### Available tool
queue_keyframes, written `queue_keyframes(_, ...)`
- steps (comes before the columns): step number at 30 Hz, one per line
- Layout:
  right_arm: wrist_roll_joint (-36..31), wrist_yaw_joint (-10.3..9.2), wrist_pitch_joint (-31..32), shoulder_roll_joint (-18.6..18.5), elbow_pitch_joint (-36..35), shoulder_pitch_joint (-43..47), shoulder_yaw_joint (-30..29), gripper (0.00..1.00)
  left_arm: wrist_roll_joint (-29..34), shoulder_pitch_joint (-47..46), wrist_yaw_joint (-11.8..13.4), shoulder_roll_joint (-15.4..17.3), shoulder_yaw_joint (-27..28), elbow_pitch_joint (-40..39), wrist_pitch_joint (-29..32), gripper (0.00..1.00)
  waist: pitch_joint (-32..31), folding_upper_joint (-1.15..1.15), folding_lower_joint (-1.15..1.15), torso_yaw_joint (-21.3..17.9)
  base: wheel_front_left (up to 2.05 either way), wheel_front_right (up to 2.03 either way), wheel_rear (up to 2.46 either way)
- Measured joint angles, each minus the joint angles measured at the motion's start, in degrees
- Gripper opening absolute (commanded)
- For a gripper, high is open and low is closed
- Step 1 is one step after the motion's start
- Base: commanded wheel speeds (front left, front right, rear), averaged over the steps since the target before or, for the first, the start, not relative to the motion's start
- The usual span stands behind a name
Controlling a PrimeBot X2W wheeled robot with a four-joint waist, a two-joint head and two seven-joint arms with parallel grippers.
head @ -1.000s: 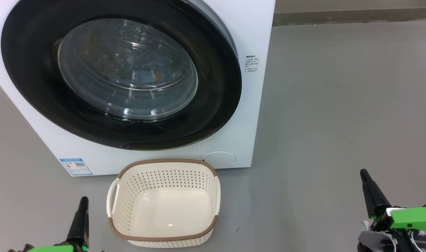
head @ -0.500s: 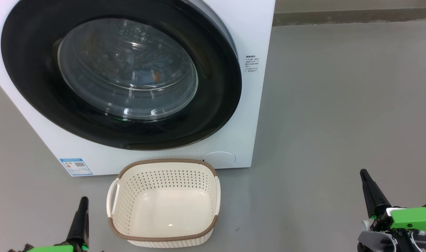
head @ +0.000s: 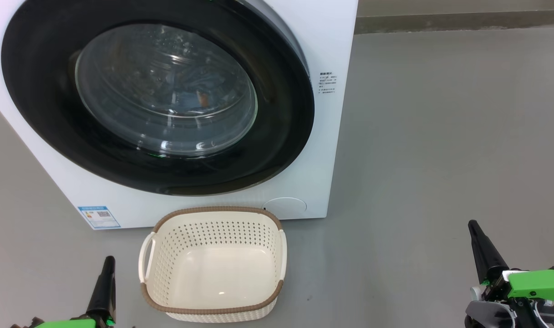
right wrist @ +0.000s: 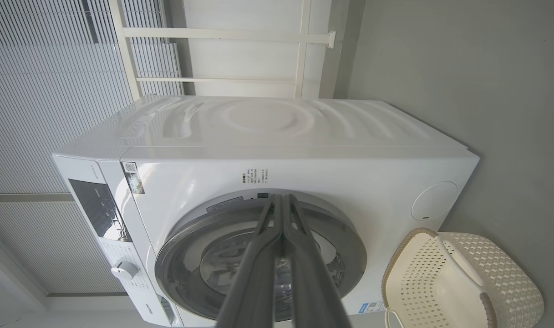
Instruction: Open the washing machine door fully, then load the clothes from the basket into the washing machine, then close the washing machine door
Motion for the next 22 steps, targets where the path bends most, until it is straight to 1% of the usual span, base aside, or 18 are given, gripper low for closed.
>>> queue_keyframes(22,0.0,0.00,0.0,0.0,0.0,0.0,0.0,0.00,0.0,0.0,0.0,0.0,0.0,0.0,0.0,0.00,0.0,0.00,0.00,0.0,0.00,0.00,0.00)
